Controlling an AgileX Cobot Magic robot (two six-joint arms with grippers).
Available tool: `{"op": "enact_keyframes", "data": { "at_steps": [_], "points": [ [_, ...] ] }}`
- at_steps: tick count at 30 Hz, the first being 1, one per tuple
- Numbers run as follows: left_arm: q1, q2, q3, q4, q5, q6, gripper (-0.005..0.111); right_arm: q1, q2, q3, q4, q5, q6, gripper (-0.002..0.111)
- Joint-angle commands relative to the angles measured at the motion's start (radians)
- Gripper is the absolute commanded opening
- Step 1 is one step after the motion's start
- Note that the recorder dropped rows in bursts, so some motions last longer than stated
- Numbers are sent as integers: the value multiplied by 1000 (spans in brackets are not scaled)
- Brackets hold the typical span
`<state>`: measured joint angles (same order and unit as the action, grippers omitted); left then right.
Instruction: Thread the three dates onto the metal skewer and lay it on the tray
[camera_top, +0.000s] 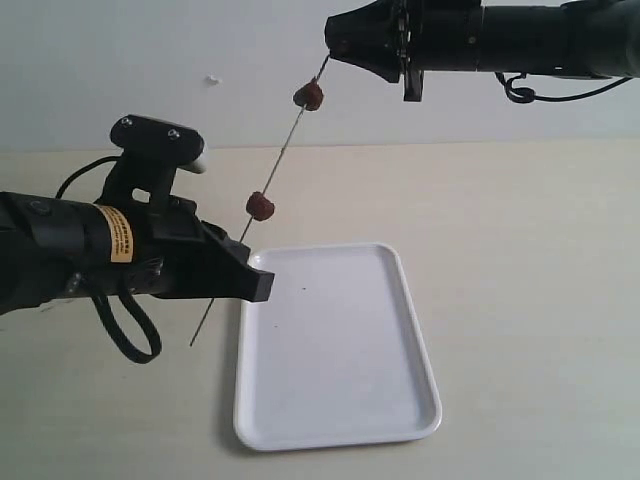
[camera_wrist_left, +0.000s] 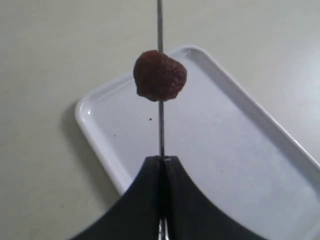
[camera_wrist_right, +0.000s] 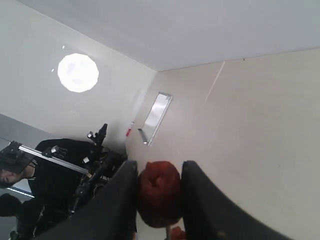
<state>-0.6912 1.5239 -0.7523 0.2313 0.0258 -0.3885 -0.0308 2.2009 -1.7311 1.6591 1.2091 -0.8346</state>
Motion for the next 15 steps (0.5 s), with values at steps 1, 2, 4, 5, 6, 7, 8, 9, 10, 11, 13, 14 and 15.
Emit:
{"op": "enact_keyframes", "data": {
  "at_steps": [1,2,4,5,6,7,8,9,10,11,13,14,15],
  "points": [
    [-5,1,-7,-6,-51,-10,0,-6,-1,-1,11,12,-29,29],
    [-5,1,-7,-4,-65,-10,0,-6,-1,-1,4,12,-39,29],
    [-5,1,-7,-2,-79,-8,0,-6,-1,-1,-15,12,-55,29],
    [-5,1,-7,0,-79,-8,0,-6,-1,-1,-23,12,-63,29],
    [-5,1,-7,0,-77,-8,0,-6,-1,-1,-22,12,-65,29],
    [-5,1,-7,0,-75,-8,0,-6,-1,-1,-18,12,-65,29],
    [-5,1,-7,0,-69,-8,0,-6,-1,-1,-13,12,-65,29],
    [-5,1,-7,0,-63,-8,0,-6,-1,-1,-8,12,-63,29],
    [-5,1,-7,0,-56,-8,0,-6,-1,-1,2,12,-63,29],
    [-5,1,-7,0,-47,-8,0,-6,-1,-1,10,12,-62,29],
    [-5,1,-7,0,-42,-8,0,-6,-1,-1,19,12,-60,29],
    [-5,1,-7,0,-40,-8,0,-6,-1,-1,23,12,-58,29],
    [-5,1,-7,0,-38,-8,0,-6,-1,-1,34,12,-55,29]
  ]
}}
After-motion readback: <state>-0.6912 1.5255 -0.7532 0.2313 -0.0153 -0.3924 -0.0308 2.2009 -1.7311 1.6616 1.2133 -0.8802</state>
